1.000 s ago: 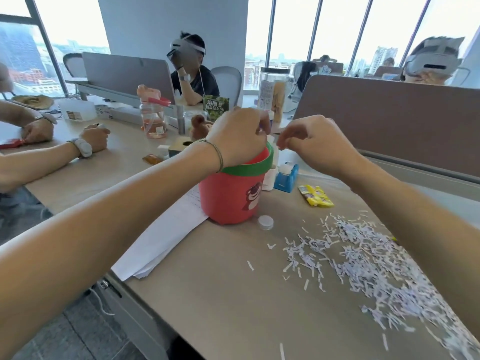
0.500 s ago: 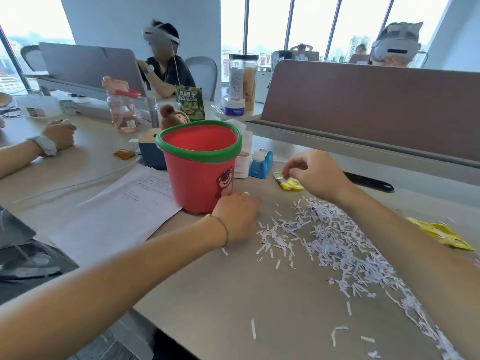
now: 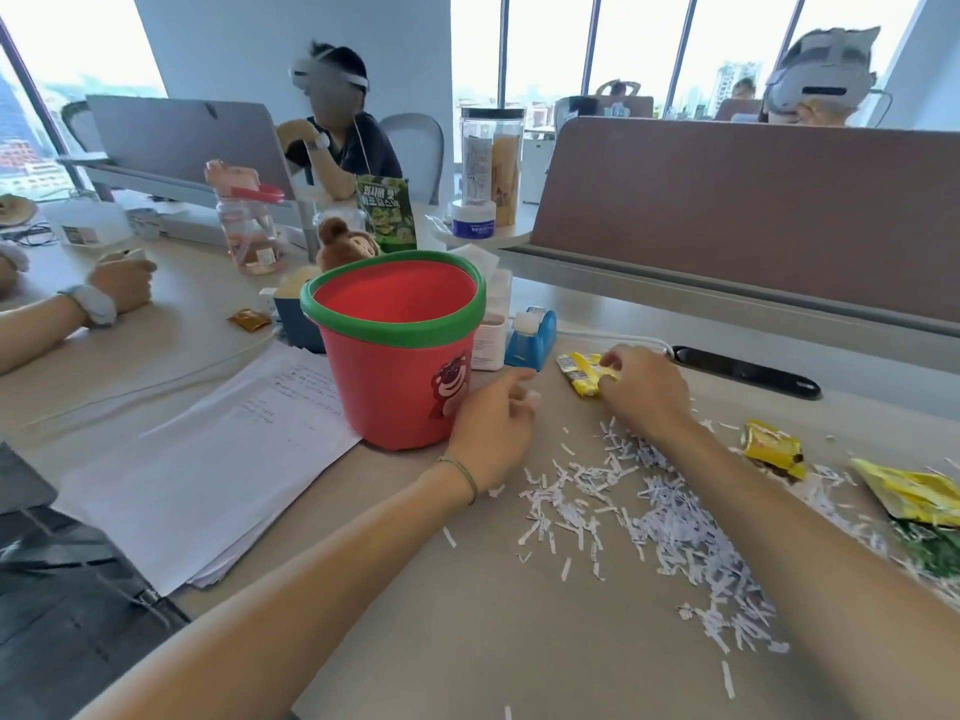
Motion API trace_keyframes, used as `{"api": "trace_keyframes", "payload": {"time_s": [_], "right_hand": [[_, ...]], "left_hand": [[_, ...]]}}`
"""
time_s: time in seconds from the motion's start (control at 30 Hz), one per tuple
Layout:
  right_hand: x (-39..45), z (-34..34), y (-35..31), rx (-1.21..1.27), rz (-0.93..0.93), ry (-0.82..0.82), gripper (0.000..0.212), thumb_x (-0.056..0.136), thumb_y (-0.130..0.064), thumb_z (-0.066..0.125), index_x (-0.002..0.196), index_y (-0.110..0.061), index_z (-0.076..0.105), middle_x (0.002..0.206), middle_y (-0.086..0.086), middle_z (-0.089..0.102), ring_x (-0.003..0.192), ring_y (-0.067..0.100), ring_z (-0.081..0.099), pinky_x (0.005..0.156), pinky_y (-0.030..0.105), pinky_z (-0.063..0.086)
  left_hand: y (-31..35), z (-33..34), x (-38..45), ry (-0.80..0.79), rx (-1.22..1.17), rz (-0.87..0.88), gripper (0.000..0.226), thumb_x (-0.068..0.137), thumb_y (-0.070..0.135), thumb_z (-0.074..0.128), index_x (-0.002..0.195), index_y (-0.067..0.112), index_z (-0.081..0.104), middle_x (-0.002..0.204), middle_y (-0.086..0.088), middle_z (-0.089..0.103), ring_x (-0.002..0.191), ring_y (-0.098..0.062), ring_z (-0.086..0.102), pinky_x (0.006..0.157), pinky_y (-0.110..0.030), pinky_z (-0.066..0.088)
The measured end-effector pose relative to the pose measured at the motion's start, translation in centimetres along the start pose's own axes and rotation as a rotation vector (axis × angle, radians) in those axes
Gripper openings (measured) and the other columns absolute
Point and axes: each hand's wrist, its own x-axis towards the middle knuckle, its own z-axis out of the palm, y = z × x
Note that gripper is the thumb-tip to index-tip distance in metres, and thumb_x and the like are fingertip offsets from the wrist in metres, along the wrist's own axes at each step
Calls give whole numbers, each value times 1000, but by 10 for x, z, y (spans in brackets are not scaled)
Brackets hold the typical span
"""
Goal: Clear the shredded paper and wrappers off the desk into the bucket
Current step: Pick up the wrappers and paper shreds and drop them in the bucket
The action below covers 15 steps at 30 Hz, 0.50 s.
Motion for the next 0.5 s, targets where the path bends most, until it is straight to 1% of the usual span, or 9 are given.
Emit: {"api": "trace_keyframes", "payload": {"time_s": [0.03, 0.1, 0.17, 0.23, 0.3, 0.37, 0.43, 0.5], "right_hand": [[6, 4, 0, -30, -2, 3, 37, 87, -36, 61, 121, -24, 66, 121, 5, 70, 106, 26, 64, 84, 38, 54], [16, 12, -2, -86, 3, -21, 52, 88, -51, 58, 132, -24, 59, 133, 8, 62, 117, 30, 60, 93, 43, 51], [23, 21, -5, -125, 33, -84, 65, 88, -62, 52, 141, -25, 50, 141, 10, 55, 124, 33, 55, 100, 46, 46], [27, 31, -7, -182, 39, -145, 72, 88, -68, 47, 145, -25, 43, 144, 12, 51, 126, 35, 52, 101, 48, 44], [27, 39, -9, -230, 20, -169, 71, 88, -66, 47, 146, -24, 42, 144, 13, 49, 129, 35, 48, 102, 49, 42], [27, 41, -9, -228, 9, -156, 63, 91, -55, 48, 145, -22, 42, 145, 15, 48, 129, 36, 46, 102, 49, 41], [25, 39, -9, -197, -8, -128, 57, 91, -42, 50, 143, -20, 43, 142, 16, 49, 125, 37, 47, 99, 47, 43], [20, 34, -8, -147, -18, -107, 55, 90, -37, 52, 142, -19, 44, 139, 16, 50, 121, 37, 50, 94, 45, 45]], "left_hand": [[1, 1, 3, 9, -81, -52, 33, 99, 20, 56, 131, 23, 62, 102, 4, 67, 92, -9, 63, 85, -25, 51], [3, 2, 9, 20, -225, -148, 29, 100, 17, 52, 125, 23, 64, 90, 6, 64, 75, -8, 60, 65, -21, 48], [4, 4, 15, 31, -373, -265, 26, 102, 18, 47, 119, 19, 66, 92, 0, 65, 69, -13, 61, 55, -22, 45], [6, 9, 20, 20, -524, -384, 27, 104, 18, 40, 117, 15, 64, 94, -8, 65, 63, -15, 63, 47, -21, 42], [9, 12, 24, 0, -628, -479, 31, 106, 18, 35, 119, 12, 62, 85, -9, 64, 56, -15, 60, 41, -20, 38], [9, 14, 26, -20, -658, -521, 35, 106, 22, 33, 119, 8, 62, 78, -6, 63, 49, -13, 57, 40, -19, 37], [9, 15, 26, -37, -658, -537, 39, 106, 25, 31, 116, 7, 65, 77, -7, 62, 42, -10, 54, 40, -18, 37], [12, 17, 26, -50, -661, -549, 41, 107, 29, 31, 110, 8, 67, 77, -7, 62, 39, -9, 51, 41, -19, 36]]}}
